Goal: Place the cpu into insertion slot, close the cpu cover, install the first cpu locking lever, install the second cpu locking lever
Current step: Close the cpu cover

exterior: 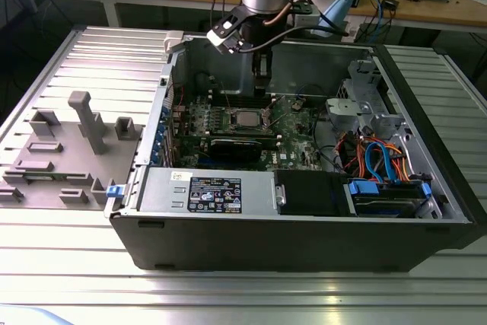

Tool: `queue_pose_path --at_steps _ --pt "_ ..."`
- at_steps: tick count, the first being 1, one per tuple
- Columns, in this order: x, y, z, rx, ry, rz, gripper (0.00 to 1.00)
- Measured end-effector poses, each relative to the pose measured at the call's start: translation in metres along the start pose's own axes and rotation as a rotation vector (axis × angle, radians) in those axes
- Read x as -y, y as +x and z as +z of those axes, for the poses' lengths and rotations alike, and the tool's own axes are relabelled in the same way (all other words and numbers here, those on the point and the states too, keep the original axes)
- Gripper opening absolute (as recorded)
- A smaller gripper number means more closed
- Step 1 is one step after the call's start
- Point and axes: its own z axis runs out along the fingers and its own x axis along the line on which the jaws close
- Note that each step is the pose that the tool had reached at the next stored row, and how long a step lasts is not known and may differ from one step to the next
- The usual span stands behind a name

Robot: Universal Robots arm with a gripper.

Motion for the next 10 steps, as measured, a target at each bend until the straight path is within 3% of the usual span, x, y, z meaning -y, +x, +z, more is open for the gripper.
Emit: queue_pose_path --at_steps 10 --pt "-0.0023 0.0 0.0002 -0.0001 0.0 0.0 0.11"
